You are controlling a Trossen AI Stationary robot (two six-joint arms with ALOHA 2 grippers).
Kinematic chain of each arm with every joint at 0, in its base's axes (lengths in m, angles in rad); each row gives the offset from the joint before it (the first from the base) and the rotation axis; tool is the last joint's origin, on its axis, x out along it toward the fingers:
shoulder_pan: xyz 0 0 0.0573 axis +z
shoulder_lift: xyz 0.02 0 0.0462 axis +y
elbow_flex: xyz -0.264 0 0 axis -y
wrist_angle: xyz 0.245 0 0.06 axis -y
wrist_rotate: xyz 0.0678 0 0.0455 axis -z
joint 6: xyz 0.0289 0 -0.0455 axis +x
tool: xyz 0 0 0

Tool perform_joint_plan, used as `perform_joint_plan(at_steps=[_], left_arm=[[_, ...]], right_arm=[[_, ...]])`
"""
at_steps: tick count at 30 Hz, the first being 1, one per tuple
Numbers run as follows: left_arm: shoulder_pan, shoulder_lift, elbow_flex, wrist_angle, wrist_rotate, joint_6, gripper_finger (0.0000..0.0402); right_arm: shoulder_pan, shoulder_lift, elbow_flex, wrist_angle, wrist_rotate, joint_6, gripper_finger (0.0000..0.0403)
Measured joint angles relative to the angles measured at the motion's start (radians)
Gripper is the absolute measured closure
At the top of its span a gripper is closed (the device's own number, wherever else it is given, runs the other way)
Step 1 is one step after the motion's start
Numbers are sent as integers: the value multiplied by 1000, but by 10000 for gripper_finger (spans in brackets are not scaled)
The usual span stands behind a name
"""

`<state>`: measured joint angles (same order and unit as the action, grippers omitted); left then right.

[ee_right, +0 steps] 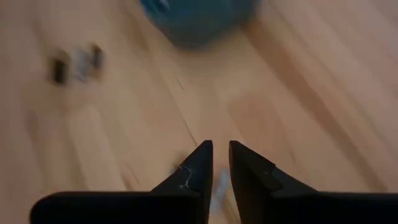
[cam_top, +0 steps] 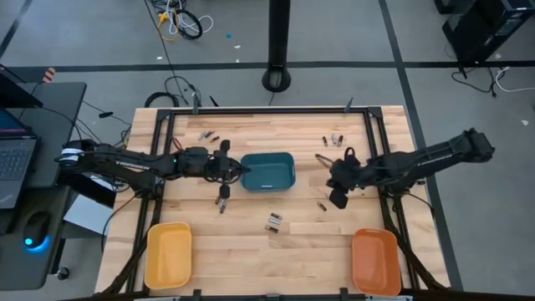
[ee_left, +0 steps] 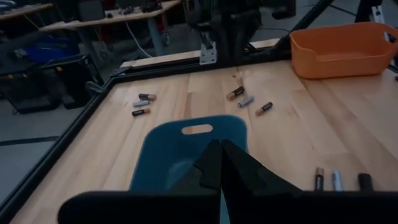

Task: Sort batteries
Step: Put the large black battery into the orange bin

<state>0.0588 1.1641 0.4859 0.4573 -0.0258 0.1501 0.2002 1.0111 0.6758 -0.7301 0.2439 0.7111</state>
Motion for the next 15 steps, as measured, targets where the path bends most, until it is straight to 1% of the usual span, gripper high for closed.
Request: perform_joint_plan(at_steps=[4, 7, 15], left_arm=[[0, 0, -2, 3, -4, 4, 392], [0, 0, -2, 3, -6, 5, 392], [0, 1, -2, 3, -6, 6, 392]], right_arm=[[9, 51, -4, -123, -2, 134, 313], [7, 96, -5, -200, -6, 183, 297], [6, 204, -5, -184, -37, 180, 271]])
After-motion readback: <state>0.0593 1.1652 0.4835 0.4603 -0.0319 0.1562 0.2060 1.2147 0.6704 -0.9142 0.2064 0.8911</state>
